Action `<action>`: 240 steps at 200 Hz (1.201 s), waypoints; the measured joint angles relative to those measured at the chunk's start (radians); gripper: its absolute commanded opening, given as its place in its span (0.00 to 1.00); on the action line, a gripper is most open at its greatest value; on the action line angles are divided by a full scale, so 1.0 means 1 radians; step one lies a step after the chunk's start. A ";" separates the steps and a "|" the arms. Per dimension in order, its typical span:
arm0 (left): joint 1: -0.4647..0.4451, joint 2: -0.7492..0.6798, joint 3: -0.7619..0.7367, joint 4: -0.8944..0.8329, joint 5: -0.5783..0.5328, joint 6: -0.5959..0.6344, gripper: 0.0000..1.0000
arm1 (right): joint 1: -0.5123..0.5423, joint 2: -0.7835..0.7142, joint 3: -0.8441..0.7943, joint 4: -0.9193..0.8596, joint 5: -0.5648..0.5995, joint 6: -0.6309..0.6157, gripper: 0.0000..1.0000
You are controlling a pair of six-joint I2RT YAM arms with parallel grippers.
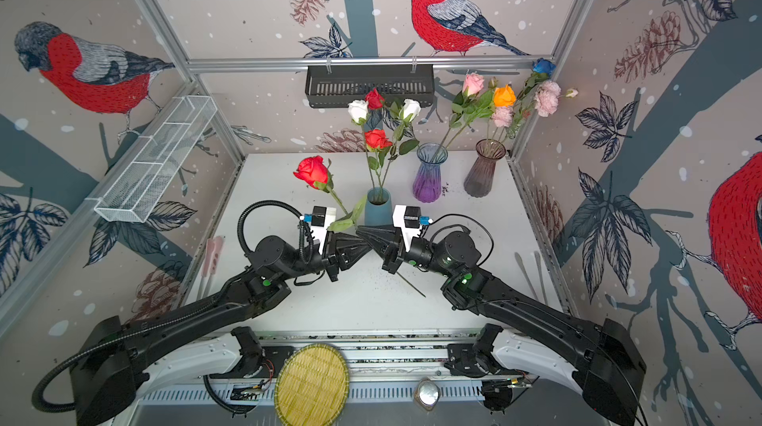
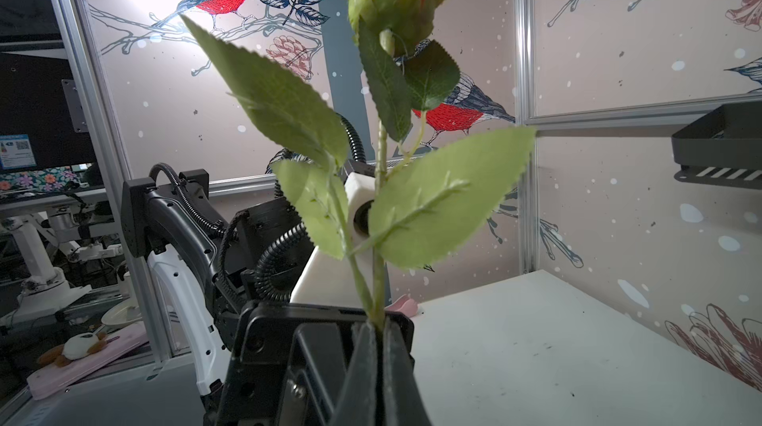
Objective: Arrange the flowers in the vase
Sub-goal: 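Open the right gripper and withdraw it from the red rose, then carry the red rose with the left gripper and lower it into the teal vase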
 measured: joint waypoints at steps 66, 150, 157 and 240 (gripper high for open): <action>0.004 -0.124 0.087 -0.258 -0.206 0.182 0.00 | -0.003 -0.215 -0.066 -0.209 0.316 -0.145 0.73; 0.055 -0.045 0.390 -0.428 -0.475 0.473 0.00 | -0.044 -0.277 -0.491 -0.093 0.737 -0.277 1.00; 0.058 -0.032 0.411 -0.431 -0.485 0.487 0.00 | -0.044 -0.251 -0.498 -0.069 0.738 -0.280 0.99; 0.134 0.125 0.541 -0.499 -0.546 0.540 0.00 | -0.066 -0.224 -0.518 0.017 0.741 -0.284 0.99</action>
